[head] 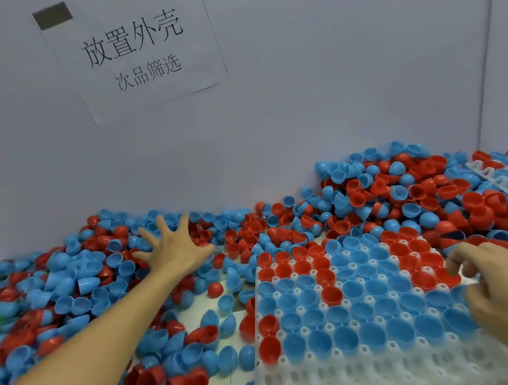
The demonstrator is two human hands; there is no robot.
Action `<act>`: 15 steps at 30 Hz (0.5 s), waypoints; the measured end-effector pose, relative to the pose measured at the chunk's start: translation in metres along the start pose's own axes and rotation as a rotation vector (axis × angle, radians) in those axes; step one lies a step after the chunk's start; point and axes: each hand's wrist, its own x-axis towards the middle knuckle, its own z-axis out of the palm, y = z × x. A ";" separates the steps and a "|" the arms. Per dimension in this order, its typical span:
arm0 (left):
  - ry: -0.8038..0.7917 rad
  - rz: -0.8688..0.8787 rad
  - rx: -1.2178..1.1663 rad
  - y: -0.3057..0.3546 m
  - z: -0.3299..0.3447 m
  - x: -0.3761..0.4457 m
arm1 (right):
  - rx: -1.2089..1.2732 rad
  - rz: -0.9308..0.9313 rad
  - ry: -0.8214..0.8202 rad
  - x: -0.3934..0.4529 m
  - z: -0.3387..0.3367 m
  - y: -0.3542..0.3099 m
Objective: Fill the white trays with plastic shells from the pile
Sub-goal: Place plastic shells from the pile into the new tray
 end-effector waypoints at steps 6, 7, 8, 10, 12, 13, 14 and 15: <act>-0.213 -0.162 0.120 -0.037 0.009 0.057 | -0.034 -0.073 0.132 0.009 0.018 0.022; -0.205 -0.142 0.132 -0.032 0.012 0.057 | -0.028 -0.049 0.141 0.012 0.023 0.027; -0.184 -0.113 0.140 -0.026 0.015 0.056 | -0.048 -0.062 0.158 0.015 0.027 0.032; -0.130 -0.010 0.166 -0.017 0.023 0.050 | -0.019 -0.015 0.162 0.020 0.034 0.038; -0.098 0.114 0.143 -0.014 0.029 0.049 | 0.032 -0.060 0.038 0.022 0.032 0.038; -0.103 0.155 0.092 -0.015 0.028 0.049 | -0.003 -0.117 0.037 0.021 0.030 0.035; -0.121 0.177 0.013 -0.015 0.026 0.051 | -0.017 -0.158 0.059 0.021 0.029 0.035; -0.144 0.184 -0.065 -0.017 0.021 0.053 | 0.013 -0.141 0.058 0.020 0.025 0.033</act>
